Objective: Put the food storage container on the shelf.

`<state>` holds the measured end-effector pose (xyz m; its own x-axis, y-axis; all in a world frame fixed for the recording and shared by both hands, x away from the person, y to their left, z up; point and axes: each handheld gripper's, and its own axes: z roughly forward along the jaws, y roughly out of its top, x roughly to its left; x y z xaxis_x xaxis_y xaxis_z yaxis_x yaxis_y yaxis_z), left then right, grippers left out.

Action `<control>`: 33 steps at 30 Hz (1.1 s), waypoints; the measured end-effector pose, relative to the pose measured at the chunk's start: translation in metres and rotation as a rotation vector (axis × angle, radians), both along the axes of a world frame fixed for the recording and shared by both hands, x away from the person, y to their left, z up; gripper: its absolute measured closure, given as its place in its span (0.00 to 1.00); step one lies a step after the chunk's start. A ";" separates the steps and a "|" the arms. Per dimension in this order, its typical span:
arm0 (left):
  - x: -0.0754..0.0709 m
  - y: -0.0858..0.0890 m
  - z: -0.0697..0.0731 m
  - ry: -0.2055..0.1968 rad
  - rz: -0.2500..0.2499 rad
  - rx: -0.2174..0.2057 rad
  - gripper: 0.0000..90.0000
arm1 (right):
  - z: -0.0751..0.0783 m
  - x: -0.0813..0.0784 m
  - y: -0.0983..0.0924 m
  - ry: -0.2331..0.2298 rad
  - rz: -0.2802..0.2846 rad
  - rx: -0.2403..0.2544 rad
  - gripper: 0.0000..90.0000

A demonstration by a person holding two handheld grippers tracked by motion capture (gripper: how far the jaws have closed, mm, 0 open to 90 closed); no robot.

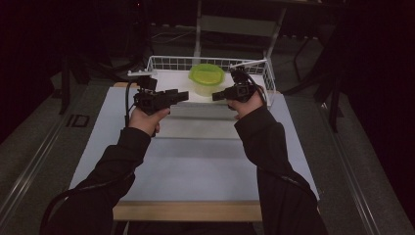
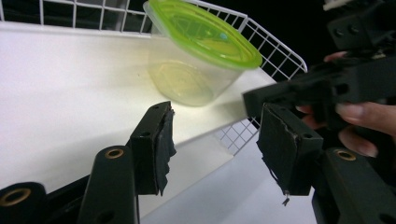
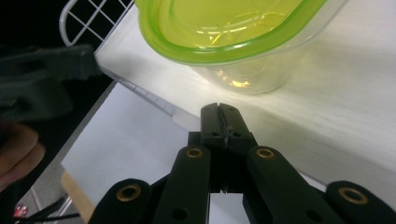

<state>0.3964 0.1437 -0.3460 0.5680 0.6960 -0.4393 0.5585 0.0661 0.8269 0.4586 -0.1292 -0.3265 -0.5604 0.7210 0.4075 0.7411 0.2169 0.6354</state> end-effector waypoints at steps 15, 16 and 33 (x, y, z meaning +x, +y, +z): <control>0.000 0.003 -0.006 0.001 -0.012 -0.015 0.50 | -0.001 0.012 -0.010 -0.034 -0.107 0.031 0.96; -0.001 0.003 -0.007 -0.001 -0.016 -0.018 0.50 | -0.002 0.012 -0.010 -0.026 -0.104 0.031 0.95; -0.039 0.001 -0.028 -0.132 -0.168 -0.020 0.18 | -0.015 -0.045 -0.014 -0.107 0.090 0.044 0.33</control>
<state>0.3577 0.1450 -0.3740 0.7289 0.5785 -0.3660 0.4502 -0.0022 0.8929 0.4132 -0.1434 -0.3417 -0.6640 0.6485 0.3722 0.6476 0.2499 0.7198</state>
